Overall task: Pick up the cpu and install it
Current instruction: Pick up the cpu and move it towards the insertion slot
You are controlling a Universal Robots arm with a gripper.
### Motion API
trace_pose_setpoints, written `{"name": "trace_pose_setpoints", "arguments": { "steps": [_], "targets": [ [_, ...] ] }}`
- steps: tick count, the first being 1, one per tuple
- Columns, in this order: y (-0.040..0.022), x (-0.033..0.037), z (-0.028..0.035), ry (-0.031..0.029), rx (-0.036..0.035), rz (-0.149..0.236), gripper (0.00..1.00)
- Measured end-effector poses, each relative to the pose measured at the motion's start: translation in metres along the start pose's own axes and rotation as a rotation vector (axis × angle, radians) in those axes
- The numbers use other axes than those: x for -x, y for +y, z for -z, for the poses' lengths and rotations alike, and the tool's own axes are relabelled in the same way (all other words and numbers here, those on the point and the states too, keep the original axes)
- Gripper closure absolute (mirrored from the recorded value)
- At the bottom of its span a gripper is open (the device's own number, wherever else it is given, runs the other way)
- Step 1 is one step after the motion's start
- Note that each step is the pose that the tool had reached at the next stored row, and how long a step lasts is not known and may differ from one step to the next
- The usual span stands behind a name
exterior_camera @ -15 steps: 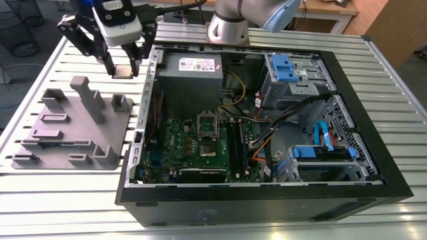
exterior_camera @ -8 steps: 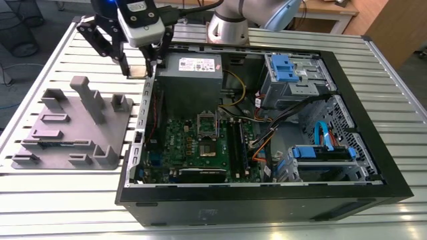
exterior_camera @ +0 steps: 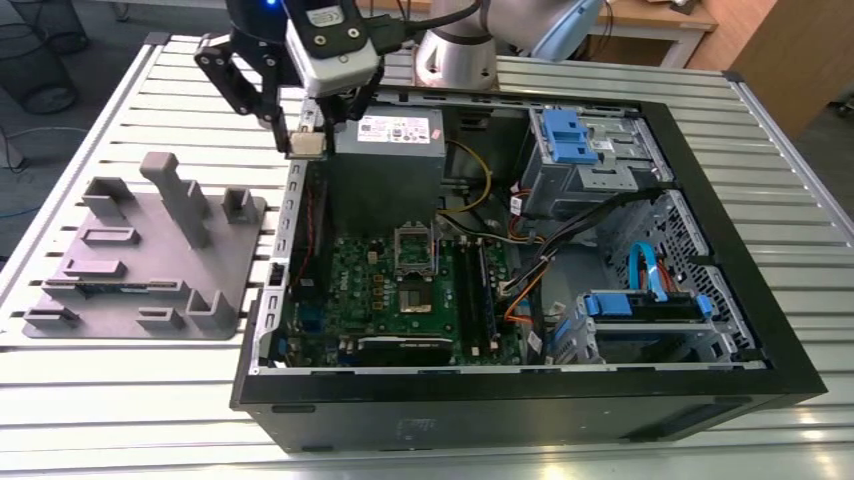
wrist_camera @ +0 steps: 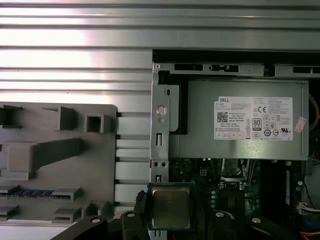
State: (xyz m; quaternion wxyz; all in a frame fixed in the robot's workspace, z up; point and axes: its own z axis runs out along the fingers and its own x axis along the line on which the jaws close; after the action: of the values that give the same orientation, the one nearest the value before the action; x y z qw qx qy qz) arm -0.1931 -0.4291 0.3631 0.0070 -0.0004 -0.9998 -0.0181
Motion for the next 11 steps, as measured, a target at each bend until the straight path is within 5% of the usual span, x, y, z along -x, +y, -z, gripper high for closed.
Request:
{"name": "trace_pose_setpoints", "arguments": {
  "steps": [11],
  "targets": [
    [0.0,0.0262,0.0003,0.001,0.0,0.0,0.53]
  ]
}}
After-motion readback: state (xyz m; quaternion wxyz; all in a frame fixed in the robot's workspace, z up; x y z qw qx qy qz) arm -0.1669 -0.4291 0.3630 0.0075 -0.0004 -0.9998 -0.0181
